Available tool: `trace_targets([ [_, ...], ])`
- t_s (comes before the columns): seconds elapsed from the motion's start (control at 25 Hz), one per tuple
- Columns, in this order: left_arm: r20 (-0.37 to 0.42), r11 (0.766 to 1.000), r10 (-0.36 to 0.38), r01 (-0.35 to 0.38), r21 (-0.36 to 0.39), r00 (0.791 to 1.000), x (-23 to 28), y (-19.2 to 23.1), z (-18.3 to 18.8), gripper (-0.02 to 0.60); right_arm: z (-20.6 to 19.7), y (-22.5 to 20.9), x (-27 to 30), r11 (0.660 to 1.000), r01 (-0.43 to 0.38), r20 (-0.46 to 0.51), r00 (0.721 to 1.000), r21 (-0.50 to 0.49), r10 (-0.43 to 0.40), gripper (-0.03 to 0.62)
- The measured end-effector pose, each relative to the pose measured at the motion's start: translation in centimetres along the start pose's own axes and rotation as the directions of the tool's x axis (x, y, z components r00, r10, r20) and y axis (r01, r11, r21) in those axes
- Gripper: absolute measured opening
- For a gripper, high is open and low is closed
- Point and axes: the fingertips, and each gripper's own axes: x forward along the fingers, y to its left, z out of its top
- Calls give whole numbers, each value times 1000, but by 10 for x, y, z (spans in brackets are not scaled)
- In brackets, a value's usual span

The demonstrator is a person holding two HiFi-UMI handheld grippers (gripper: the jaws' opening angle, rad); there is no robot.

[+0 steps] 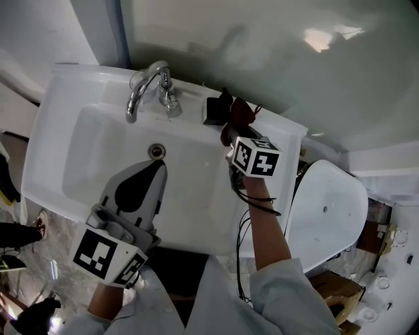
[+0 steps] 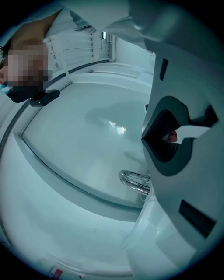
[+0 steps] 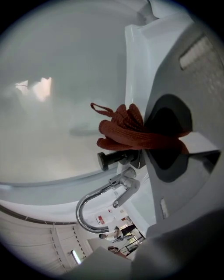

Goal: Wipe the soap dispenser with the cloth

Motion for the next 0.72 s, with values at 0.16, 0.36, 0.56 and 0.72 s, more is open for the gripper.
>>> trace_targets([
  [0.16, -3, 1000, -5, 5, -2, 1000, 0, -2, 0, -3, -15, 3, -5, 1000, -10, -22, 1000, 20, 10, 55],
  [0.36, -1, 1000, -22, 22, -3, 1000, 2, -3, 1, -3, -25, 11, -23, 999, -24, -14, 1000, 29, 24, 55],
  [0.56, 3, 999, -51, 51, 11, 999, 2, -7, 5, -3, -17, 21, -55, 999, -24, 57, 998, 33, 22, 55],
  [0.72, -1, 997, -73, 73, 16, 997, 2, -8, 7, -3, -2, 40, -87, 999, -27, 133, 991, 18, 25, 55],
])
